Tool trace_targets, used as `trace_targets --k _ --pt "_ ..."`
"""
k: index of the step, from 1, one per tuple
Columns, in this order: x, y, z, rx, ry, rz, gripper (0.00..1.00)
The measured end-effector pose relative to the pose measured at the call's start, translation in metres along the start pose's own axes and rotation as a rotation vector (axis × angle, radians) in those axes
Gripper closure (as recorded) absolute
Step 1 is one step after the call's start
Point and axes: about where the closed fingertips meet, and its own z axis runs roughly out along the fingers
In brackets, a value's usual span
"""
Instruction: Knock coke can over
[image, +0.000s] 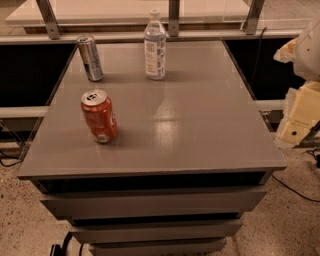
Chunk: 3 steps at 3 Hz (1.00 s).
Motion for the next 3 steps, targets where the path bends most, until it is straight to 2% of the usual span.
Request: trace_targets --k 2,3 --pt "-0.002 0.000 0.000 0.000 -0.016 0.004 0.00" --pt "-0.021 0.003 0.012 -0.036 -0.119 0.019 0.00"
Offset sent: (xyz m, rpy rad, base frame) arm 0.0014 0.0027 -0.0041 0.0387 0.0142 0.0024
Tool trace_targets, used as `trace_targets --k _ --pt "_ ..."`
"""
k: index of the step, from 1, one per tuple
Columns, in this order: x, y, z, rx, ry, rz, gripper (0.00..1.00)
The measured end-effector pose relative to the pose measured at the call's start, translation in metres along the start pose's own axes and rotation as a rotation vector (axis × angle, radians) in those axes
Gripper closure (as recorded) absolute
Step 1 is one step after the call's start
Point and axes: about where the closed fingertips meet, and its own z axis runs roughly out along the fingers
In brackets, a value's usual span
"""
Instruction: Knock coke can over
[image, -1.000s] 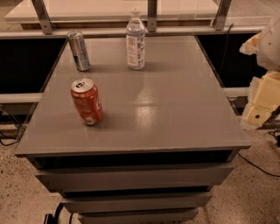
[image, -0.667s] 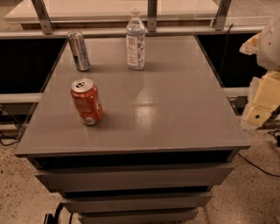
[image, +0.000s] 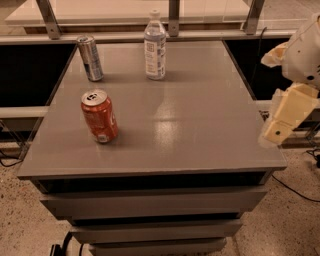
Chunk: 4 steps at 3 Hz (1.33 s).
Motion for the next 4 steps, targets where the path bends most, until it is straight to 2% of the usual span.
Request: trace_targets --k 1,2,3,4 --pt "-0.053 0.010 0.031 -0.055 -0.177 0.000 0.00" --pt "-0.104 0.026 0.058 -0.075 -0.333 -0.019 0.00" --pt "-0.157 0.039 0.084 -0.063 -0.477 -0.046 0.00" --pt "-0.198 0.044 0.102 -0.016 -0.551 -0.047 0.00"
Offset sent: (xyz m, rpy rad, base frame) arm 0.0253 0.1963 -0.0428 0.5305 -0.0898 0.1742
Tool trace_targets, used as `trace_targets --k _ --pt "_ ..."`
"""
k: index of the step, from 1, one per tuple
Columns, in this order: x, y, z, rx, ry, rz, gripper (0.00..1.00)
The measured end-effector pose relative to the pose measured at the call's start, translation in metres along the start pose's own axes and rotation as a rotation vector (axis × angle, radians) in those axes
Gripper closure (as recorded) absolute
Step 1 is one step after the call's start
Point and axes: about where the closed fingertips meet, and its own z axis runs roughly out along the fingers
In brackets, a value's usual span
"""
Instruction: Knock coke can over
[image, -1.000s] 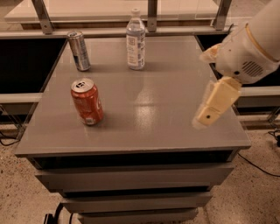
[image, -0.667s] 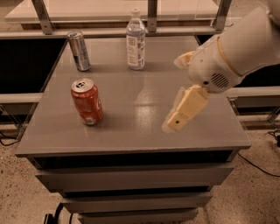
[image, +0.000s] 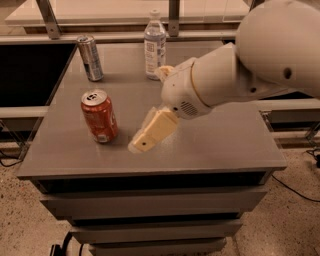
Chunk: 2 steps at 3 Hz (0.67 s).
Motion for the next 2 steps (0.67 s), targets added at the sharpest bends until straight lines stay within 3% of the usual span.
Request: trace_targets --k 1,2 --pt "-0.0064 -0.0095 -0.0011 0.044 -0.015 -0.005 0.00" --pt "-0.0086 -0.0058 -0.0027 0.041 -0.036 0.001 0.00"
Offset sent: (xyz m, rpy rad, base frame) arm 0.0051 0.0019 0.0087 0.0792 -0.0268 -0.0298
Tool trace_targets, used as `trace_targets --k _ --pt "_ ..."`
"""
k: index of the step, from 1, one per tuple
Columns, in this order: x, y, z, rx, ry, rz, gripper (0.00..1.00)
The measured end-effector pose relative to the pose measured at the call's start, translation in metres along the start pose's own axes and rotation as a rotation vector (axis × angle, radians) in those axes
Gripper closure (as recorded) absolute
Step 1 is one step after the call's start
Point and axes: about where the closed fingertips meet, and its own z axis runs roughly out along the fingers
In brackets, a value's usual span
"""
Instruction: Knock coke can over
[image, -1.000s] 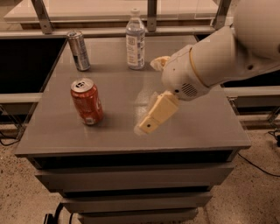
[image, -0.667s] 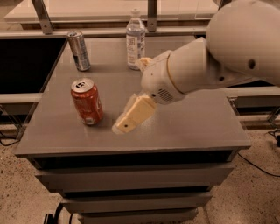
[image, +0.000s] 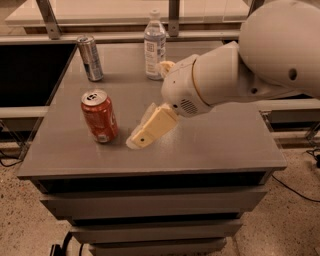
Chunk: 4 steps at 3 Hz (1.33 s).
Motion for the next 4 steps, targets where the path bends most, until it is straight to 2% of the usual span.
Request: trace_targets --k 1,3,4 --pt "-0.010 0.001 0.021 -0.021 -0.073 0.007 0.00" --pt "-0.014 -0.008 0.079 -0.074 -0.172 0.029 0.00" --pt "-0.016 -0.009 0.107 -0.119 -0.226 0.045 0.00"
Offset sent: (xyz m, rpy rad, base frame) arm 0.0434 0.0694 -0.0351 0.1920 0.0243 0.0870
